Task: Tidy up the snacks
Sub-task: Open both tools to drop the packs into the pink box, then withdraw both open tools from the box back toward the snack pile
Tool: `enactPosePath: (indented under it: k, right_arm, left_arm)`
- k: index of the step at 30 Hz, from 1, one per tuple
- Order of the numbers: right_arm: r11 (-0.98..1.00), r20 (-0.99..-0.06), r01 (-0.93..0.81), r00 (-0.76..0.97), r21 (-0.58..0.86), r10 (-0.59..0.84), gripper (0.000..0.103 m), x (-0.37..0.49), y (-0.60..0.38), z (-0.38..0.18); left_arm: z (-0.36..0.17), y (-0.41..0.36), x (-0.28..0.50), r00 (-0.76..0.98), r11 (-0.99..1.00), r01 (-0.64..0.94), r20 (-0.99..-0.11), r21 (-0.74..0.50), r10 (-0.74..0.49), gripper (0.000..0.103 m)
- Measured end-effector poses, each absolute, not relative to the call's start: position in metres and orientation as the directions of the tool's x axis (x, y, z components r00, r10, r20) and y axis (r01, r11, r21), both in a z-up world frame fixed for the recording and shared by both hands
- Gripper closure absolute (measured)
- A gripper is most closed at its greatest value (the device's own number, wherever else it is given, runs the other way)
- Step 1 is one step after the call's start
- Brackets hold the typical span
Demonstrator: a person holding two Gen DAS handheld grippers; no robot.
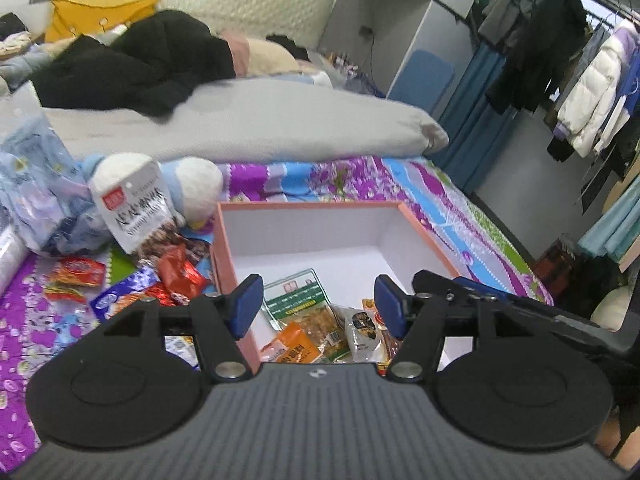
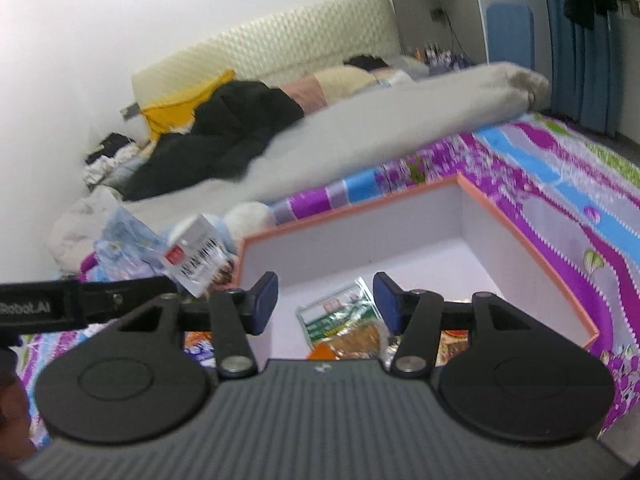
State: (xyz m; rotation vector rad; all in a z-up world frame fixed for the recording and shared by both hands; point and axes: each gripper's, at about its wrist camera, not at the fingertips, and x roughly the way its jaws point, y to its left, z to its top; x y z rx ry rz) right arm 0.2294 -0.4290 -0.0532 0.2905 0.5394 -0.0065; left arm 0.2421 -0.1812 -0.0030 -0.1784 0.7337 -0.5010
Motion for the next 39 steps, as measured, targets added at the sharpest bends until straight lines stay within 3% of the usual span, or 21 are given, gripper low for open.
enactPosePath:
  k: [18,24,35,39]
  right_arm:
    - [0.961,-0.429,-0.072,0.884,0.267,0.185,0.047,0.183,-0.344,-0.011]
    - [0.974,-0.437,-0.159,0.874,0.159,0.214,0.047,0.182,-0.311,0.010]
    - [0.970,-0.610,-0.243,0.766,0.019,0.203,0.048,0.192,-0.294,0.005]
    - [0.975,-0.609,-0.224,0.773,0.001,0.178,0.048,0.201,-0.290,0.003]
  left_arm:
    - [0.030,-0.061,0.164,0.735,0.912,0.291,-0.543,-0.291,-0.407,0.036]
    - [0.017,-0.026,0.163,0.748,0.933,0.221,-0.566,-0.283,-0.348,0.036]
    - [-0.011,0.011,0.167,0.728,0.959,0.110,-0.635,-0.263,-0.258,0.036]
    - [-0.014,0.013,0.163,0.725,0.959,0.115,-0.638,-0.259,-0.260,0.036]
